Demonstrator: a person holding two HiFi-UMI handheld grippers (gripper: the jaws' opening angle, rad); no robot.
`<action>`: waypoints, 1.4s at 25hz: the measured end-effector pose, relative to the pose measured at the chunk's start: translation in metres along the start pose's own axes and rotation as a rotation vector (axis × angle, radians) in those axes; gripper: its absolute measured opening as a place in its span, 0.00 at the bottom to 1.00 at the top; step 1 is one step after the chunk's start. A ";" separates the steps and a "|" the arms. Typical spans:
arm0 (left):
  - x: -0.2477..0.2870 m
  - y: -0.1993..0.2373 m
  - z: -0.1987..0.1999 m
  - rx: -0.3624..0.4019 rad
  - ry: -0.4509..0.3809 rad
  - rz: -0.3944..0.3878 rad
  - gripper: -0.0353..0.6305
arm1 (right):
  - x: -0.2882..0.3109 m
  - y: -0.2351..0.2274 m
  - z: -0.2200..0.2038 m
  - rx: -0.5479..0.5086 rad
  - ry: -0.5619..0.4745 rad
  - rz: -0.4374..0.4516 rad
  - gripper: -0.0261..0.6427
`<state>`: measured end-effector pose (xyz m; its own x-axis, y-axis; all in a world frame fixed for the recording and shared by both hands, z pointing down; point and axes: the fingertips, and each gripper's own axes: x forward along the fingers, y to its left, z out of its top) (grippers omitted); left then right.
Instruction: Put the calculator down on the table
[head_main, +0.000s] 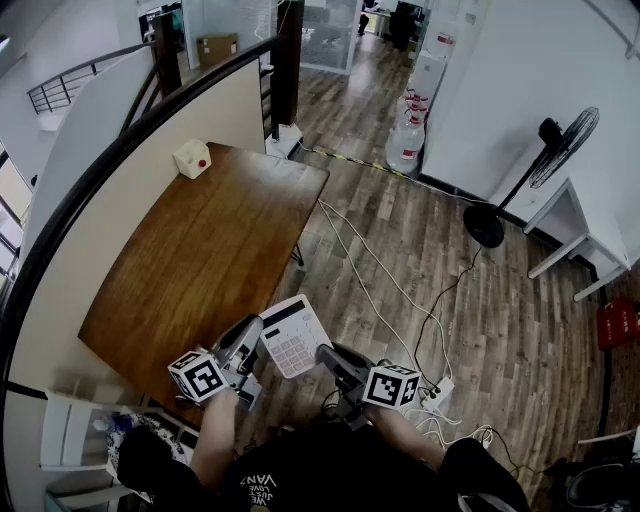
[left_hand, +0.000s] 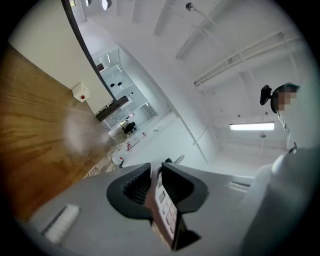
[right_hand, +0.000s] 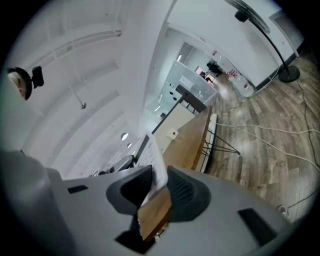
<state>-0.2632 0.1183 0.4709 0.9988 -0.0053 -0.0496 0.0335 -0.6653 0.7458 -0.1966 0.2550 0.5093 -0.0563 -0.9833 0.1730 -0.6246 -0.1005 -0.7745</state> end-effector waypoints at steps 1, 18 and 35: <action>0.003 0.000 -0.001 -0.002 -0.001 0.011 0.14 | 0.000 -0.002 0.003 -0.002 0.003 0.001 0.19; 0.088 0.015 -0.017 0.022 -0.071 0.176 0.14 | -0.003 -0.069 0.073 -0.022 0.098 0.085 0.19; 0.154 0.002 -0.053 0.010 -0.180 0.317 0.13 | -0.029 -0.131 0.128 -0.056 0.273 0.171 0.19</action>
<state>-0.1073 0.1557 0.5000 0.9370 -0.3431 0.0658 -0.2777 -0.6170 0.7363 -0.0132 0.2769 0.5282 -0.3661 -0.9074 0.2066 -0.6298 0.0782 -0.7728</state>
